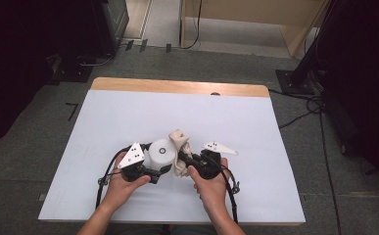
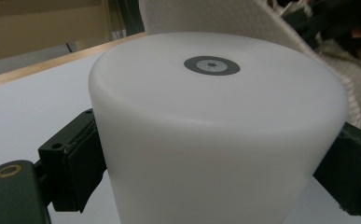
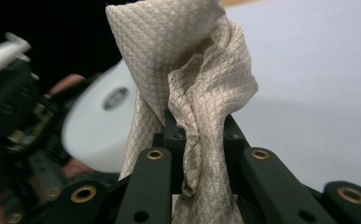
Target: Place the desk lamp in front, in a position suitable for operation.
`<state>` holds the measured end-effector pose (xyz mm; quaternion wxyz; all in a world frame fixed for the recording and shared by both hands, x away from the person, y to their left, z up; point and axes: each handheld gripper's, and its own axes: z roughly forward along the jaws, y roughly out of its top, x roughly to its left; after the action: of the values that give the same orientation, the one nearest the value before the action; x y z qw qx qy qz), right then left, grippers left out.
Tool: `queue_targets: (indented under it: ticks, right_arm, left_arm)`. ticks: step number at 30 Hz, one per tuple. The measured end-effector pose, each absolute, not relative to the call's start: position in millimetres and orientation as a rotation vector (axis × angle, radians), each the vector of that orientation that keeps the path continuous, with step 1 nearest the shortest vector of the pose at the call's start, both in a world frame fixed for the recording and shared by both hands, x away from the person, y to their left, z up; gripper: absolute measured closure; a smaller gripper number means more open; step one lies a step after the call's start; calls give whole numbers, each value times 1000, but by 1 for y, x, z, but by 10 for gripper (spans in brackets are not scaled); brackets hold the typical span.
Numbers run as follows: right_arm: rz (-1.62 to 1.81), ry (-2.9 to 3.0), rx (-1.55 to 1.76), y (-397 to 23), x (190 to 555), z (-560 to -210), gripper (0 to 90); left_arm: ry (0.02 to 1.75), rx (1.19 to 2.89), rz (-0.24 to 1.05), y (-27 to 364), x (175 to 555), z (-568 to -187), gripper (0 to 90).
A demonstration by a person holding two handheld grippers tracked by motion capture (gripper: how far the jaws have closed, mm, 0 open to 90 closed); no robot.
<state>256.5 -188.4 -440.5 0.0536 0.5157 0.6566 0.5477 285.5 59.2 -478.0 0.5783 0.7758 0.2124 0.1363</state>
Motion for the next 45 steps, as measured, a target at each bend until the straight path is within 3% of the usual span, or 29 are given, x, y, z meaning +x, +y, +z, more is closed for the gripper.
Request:
queue_targets:
  ticks: [4,16,31,39,45]
  right_arm:
    - [1652,2002,1566,-189,257,-442,790]
    - [1428,2124,1710,-181,271,-502,789]
    - [1445,2036,1759,-205,278,-494,787]
    - [1449,2018,1768,-211,282,-495,787]
    - [1447,2022,1759,-210,281,-495,787]
  left_arm:
    - [503,1813,320,58,285,-478,81]
    - [509,1810,323,57,285,-478,80]
    - [628,1775,377,53,274,-471,25]
    - [740,1774,489,36,264,-468,6]
    - [860,1731,485,31,266,-472,0]
